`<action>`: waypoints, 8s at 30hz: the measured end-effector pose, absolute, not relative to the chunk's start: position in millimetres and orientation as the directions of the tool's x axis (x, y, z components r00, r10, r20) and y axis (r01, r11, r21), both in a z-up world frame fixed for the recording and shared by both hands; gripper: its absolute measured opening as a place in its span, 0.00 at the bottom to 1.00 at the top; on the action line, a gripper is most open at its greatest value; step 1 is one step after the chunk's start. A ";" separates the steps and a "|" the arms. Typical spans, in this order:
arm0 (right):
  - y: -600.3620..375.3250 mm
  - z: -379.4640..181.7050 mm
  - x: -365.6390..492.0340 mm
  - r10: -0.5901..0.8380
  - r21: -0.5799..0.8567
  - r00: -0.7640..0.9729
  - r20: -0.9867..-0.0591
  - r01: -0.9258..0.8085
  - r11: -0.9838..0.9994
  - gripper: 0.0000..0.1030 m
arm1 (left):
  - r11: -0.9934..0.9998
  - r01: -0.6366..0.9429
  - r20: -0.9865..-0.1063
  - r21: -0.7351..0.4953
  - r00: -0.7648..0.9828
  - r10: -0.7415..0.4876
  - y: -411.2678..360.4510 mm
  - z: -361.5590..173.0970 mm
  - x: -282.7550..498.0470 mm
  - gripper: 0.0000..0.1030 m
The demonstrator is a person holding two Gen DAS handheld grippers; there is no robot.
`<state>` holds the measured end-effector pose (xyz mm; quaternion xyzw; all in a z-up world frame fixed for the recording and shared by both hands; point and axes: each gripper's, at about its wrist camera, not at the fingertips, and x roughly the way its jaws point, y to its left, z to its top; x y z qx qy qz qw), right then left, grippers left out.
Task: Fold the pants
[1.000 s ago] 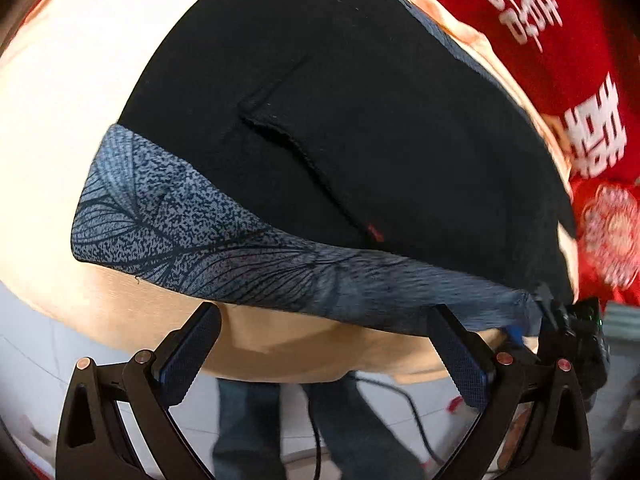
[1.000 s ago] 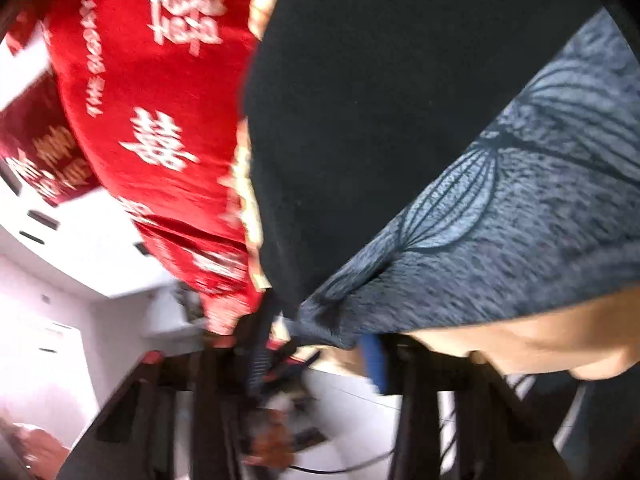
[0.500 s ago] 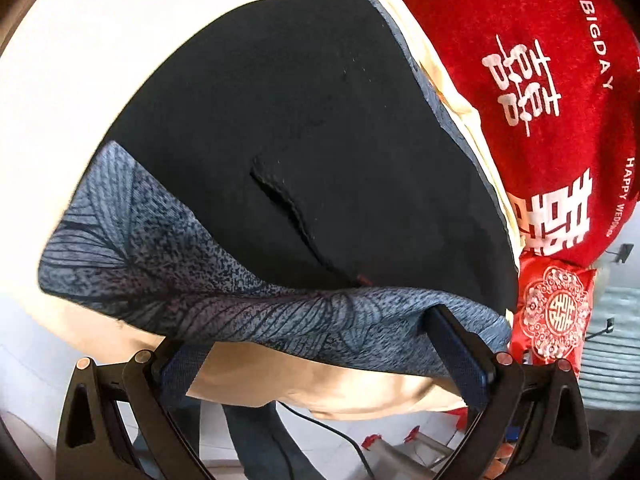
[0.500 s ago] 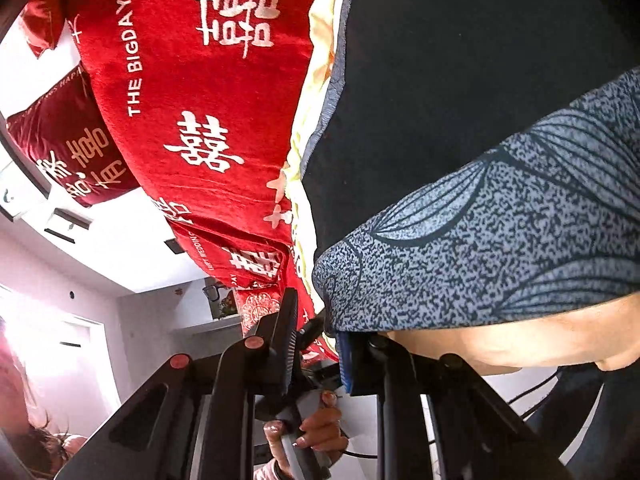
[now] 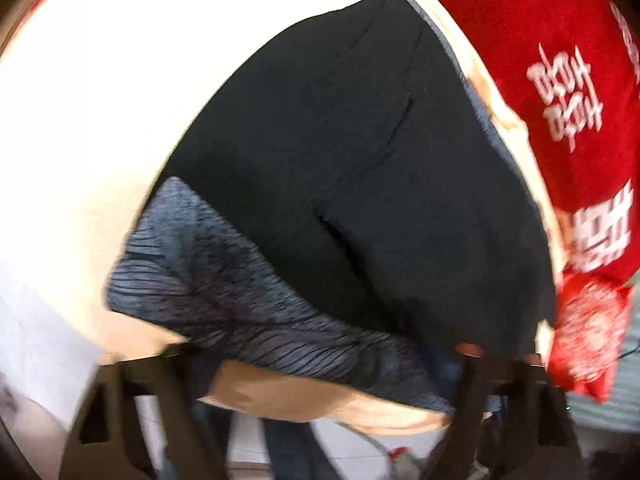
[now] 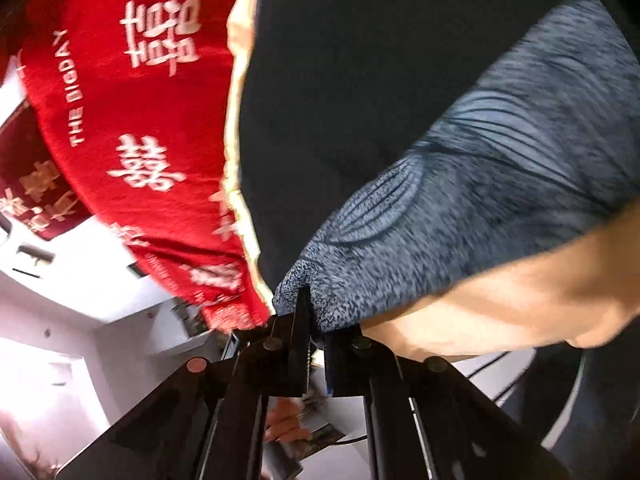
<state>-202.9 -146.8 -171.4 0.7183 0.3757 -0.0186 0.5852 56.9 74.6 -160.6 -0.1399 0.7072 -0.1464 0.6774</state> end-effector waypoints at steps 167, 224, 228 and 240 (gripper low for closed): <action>-674.5 -76.9 -153.2 -0.254 -0.017 0.222 -0.941 0.722 0.692 0.09 | 0.806 0.590 -0.993 0.040 0.110 -0.031 -417.0 -170.4 46.0 0.80; -265.3 -166.0 -78.6 0.548 0.707 0.491 -0.678 0.639 0.303 0.39 | 0.931 0.356 -0.983 0.077 0.186 0.010 -69.2 -166.7 217.1 0.84; -274.4 -135.3 -66.0 0.497 0.682 0.480 -0.723 0.615 0.397 0.09 | 0.906 0.397 -0.966 0.147 0.254 0.045 -73.2 -167.8 234.1 0.84; -269.3 -124.7 -124.1 0.434 0.517 0.308 -0.847 0.669 0.534 0.13 | 0.901 0.407 -0.972 0.153 0.227 0.063 -49.7 -172.2 232.3 0.95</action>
